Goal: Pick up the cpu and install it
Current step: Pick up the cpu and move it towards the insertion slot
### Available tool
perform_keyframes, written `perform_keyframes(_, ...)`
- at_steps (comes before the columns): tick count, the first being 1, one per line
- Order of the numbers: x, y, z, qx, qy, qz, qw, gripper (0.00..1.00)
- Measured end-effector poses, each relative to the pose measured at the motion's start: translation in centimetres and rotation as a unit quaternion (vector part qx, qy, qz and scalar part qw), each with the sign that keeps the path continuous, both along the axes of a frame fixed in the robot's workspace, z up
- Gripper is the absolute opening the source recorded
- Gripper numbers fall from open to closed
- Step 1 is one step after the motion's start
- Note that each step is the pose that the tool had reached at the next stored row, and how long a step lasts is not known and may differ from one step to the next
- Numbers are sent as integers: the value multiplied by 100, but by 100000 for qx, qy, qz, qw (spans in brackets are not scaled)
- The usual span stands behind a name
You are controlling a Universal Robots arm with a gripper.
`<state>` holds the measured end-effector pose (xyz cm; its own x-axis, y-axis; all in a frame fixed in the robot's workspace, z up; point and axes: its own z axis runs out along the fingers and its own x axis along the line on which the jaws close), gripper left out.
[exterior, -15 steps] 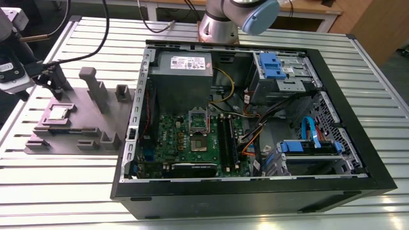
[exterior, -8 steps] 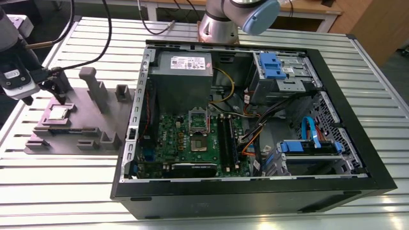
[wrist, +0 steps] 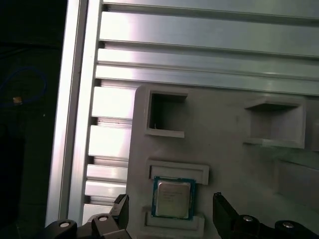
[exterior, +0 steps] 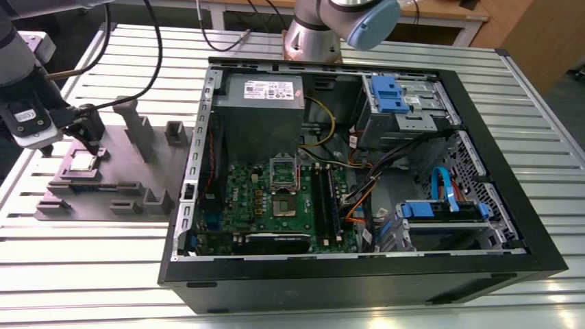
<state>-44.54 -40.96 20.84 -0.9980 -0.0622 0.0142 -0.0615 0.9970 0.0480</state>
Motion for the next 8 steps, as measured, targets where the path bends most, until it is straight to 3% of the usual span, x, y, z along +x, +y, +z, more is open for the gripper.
perform_keyframes(8,1,-1,-10,14,2,-21,100000,76)
